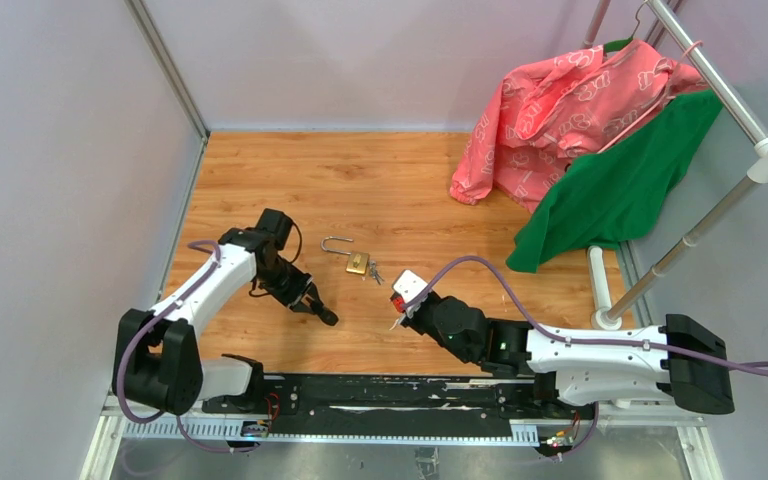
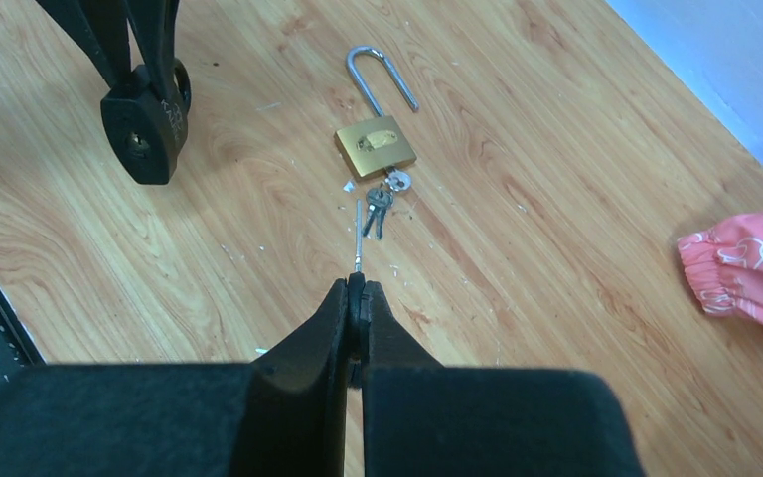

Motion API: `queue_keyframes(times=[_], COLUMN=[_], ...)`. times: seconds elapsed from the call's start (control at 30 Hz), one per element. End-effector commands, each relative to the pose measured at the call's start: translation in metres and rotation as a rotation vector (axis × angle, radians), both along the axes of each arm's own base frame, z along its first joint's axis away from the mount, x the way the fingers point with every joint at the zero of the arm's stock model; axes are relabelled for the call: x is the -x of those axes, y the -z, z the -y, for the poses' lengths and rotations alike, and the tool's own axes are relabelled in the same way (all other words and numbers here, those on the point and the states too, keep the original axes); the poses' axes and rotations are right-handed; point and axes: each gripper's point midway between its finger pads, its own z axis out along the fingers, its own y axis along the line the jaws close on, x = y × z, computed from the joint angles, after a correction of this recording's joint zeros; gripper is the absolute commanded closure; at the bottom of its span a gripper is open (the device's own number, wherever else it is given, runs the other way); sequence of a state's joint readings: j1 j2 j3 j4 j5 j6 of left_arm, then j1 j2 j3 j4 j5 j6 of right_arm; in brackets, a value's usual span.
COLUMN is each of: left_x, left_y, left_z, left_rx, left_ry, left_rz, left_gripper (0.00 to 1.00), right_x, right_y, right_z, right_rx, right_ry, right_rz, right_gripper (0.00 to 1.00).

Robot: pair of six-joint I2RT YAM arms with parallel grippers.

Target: Unlock with the key

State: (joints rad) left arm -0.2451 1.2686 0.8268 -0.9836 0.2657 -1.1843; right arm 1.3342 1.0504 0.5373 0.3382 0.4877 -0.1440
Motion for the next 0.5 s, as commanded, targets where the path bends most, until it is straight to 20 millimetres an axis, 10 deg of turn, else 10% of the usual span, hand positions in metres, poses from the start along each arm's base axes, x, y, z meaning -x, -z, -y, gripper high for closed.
queue_keyframes(times=[0.0, 0.47], left_x=[-0.012, -0.022], left_y=[0.002, 0.031], left_z=[0.013, 0.039], left_rx=[0.044, -0.037], left_ry=[0.025, 0.069], left_rz=[0.033, -0.007], left_gripper=[1.0, 1.0], right_x=[-0.008, -0.015], right_y=[0.007, 0.01], right_z=[0.013, 0.031], right_rx=[0.022, 0.038], right_ry=[0.063, 0.109], right_rz=[-0.02, -0.012], right_gripper=[1.0, 1.0])
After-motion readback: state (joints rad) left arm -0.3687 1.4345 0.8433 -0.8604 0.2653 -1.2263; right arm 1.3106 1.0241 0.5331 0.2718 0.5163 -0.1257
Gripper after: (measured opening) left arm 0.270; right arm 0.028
